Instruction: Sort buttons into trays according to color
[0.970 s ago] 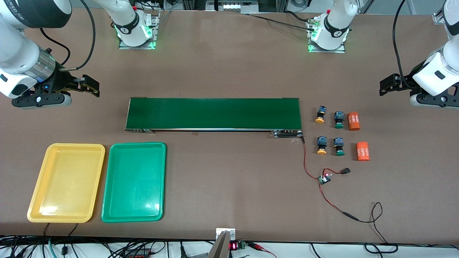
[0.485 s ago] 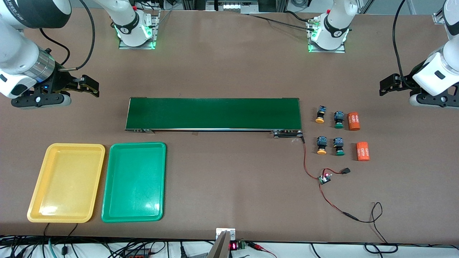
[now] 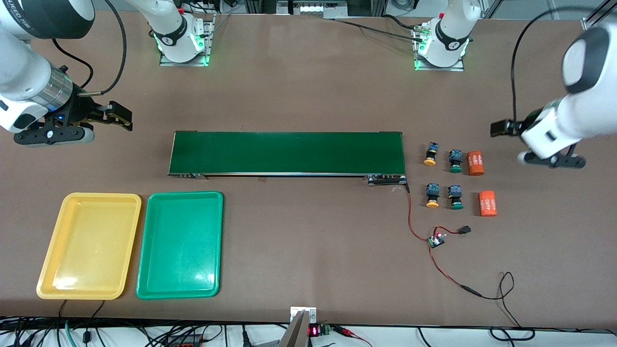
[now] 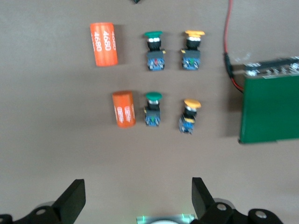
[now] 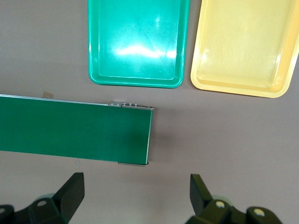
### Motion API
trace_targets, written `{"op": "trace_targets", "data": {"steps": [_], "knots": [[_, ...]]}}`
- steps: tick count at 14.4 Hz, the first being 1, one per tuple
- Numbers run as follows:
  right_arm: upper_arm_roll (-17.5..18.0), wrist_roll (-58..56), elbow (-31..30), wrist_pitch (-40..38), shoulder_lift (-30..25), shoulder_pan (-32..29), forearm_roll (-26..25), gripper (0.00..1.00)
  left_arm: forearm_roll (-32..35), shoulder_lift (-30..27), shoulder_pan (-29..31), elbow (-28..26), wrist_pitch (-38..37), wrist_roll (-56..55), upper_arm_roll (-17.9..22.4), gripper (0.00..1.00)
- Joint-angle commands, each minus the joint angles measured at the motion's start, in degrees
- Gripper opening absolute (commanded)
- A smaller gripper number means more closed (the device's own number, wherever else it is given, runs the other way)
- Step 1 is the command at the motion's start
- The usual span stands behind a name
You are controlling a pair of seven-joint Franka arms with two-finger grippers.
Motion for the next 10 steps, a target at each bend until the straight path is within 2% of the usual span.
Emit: {"op": "trace_targets", "data": {"steps": [1, 4, 8, 10], "knots": [[0.0, -1.3, -0.5, -0.1, 1.1, 0.0, 0.2, 1.00, 1.2, 6.4, 1.8, 1.2, 7.5, 1.8, 0.5, 1.00], [0.1, -3.1, -0.6, -3.8, 1.9, 0.2, 0.6, 1.00, 2.2, 11.6, 2.5, 1.1, 16.3, 8.3, 0.7, 1.00], [0.0, -2.8, -0.5, -3.8, 2.1, -0.2, 0.7, 1.00, 2.4, 19.2, 3.5, 1.0, 29.8, 18.1, 3.0, 1.00], [0.0, -2.5, -0.4, -3.3, 3.4, -0.4, 0.8, 1.00, 2.3, 21.9, 3.5, -0.2, 33.7, 19.7, 3.9, 1.00]]}}
